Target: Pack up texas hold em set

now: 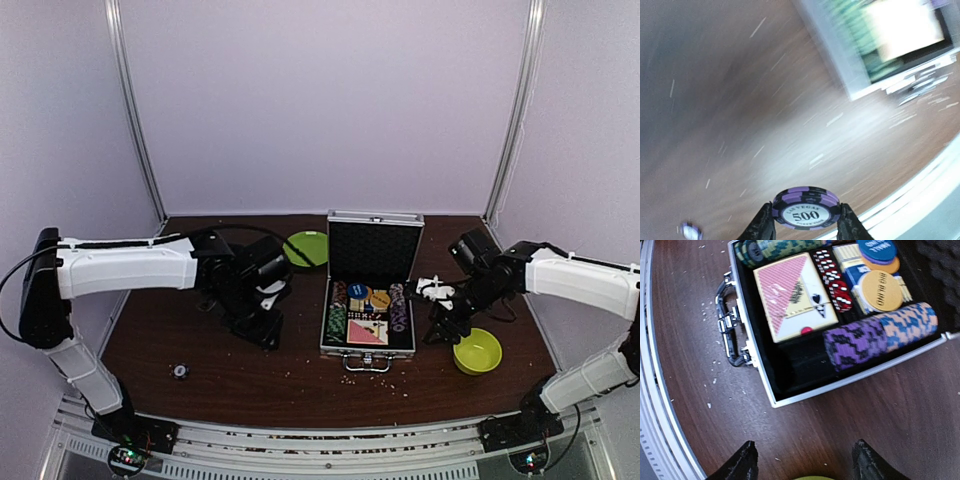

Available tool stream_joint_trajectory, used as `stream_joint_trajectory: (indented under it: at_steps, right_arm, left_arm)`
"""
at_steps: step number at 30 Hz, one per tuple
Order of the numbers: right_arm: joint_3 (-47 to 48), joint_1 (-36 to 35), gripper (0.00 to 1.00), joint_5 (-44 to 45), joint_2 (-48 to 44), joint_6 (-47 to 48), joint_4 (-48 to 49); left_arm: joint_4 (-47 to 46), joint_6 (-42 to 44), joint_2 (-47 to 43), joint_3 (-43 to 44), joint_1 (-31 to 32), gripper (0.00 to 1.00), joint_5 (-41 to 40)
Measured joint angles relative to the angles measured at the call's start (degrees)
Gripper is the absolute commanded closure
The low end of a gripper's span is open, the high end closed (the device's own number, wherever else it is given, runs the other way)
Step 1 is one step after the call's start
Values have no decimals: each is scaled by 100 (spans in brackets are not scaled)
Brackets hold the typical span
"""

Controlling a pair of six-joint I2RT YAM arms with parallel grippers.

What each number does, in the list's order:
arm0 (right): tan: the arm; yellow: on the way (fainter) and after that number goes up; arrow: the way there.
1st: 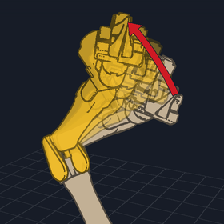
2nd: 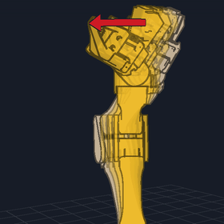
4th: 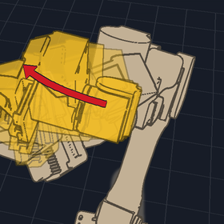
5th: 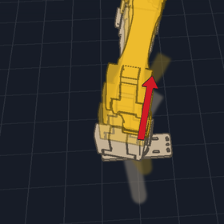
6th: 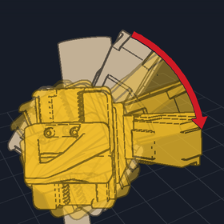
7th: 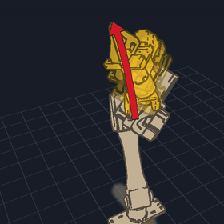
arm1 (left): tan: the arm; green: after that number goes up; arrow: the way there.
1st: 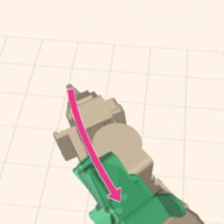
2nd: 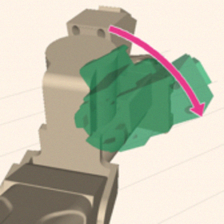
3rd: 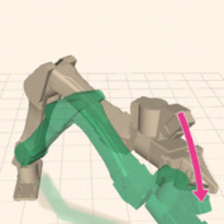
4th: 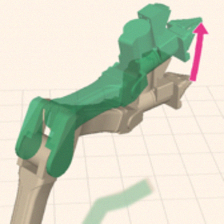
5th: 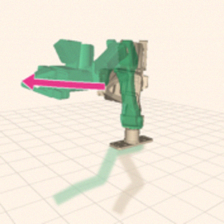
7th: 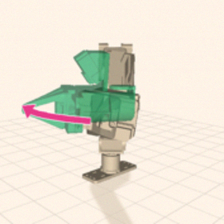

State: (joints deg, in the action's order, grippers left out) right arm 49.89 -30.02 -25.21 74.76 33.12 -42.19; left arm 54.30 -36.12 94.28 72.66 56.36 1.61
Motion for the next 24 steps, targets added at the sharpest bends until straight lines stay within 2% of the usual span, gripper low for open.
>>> stream_joint_trajectory:
  at_steps: [3, 10, 19, 24]
  right_arm:
    - [4, 461, 35, -55, -199, -146, 42]
    - [9, 1126, 35, -83, -538, -466, 238]
    - [9, 1329, 35, -116, -590, -579, 345]
    - [9, 1338, 35, -157, -584, -595, 345]
  left_arm:
    - [-258, 168, 372, 822, 295, 65, -76]
    - [-994, 680, 2068, 2540, 852, 65, -195]
    - [-1508, 1099, 3696, 4221, 1099, 65, -286]
    - [-1716, 1200, 4089, 4553, 1082, 64, -376]
